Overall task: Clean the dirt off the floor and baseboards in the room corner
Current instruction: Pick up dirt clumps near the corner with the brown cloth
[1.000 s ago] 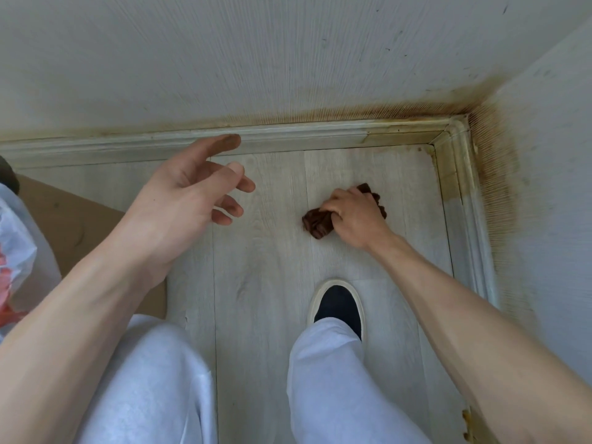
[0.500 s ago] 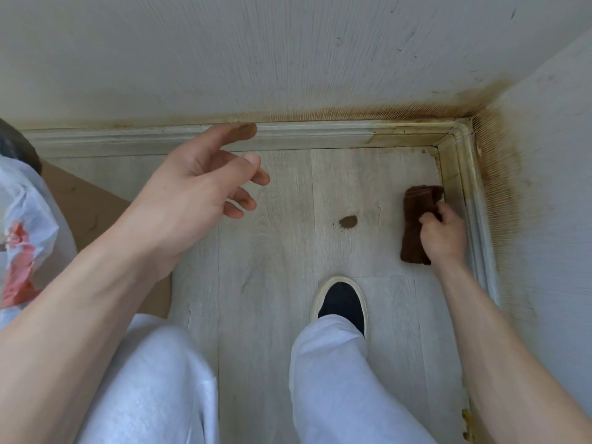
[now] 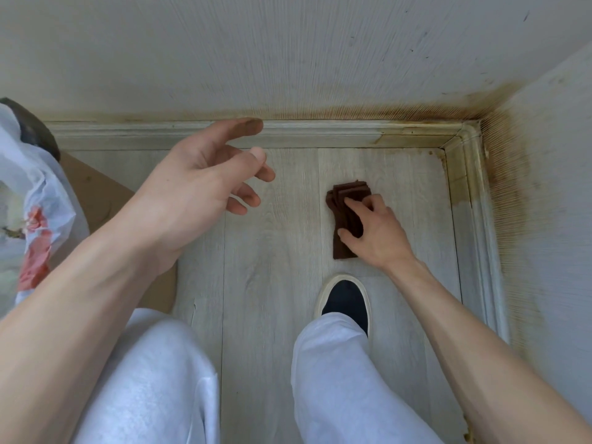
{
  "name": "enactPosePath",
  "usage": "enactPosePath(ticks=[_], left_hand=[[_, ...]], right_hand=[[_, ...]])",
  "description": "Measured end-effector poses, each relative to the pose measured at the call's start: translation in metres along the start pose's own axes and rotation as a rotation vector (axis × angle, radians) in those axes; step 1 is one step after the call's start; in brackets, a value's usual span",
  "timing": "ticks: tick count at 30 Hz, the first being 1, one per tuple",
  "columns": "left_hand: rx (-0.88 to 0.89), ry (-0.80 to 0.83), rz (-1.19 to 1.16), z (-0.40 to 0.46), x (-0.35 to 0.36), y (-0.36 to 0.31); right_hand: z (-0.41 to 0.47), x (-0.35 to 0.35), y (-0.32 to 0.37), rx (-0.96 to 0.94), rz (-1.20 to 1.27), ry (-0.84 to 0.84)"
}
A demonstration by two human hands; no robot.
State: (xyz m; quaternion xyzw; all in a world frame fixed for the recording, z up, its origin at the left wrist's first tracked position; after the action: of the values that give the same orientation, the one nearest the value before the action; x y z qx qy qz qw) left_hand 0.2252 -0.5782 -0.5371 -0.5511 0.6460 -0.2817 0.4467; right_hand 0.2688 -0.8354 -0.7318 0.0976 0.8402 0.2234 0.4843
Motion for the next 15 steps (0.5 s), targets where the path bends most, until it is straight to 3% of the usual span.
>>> enactPosePath(ticks=[6, 15], left_hand=[[0.015, 0.016, 0.007, -0.002, 0.0, 0.0], [-0.004, 0.006, 0.011, 0.0, 0.0, 0.005]], right_hand=[[0.007, 0.004, 0.012, 0.048, -0.303, 0.033], [0.013, 0.009, 0.021, 0.058, -0.354, -0.022]])
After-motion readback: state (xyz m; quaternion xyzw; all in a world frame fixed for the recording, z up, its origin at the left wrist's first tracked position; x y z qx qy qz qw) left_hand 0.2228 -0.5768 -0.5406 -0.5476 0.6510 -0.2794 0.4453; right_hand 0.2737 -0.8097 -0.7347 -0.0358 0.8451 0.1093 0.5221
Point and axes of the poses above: each hand's wrist, its own z-axis towards the middle knuckle, its own x-axis out of the palm, y = z × x, the point moved 10 cm from there along z, towards the middle knuckle, and after that the axes turned 5 degrees about z, right-handed, at the moved point
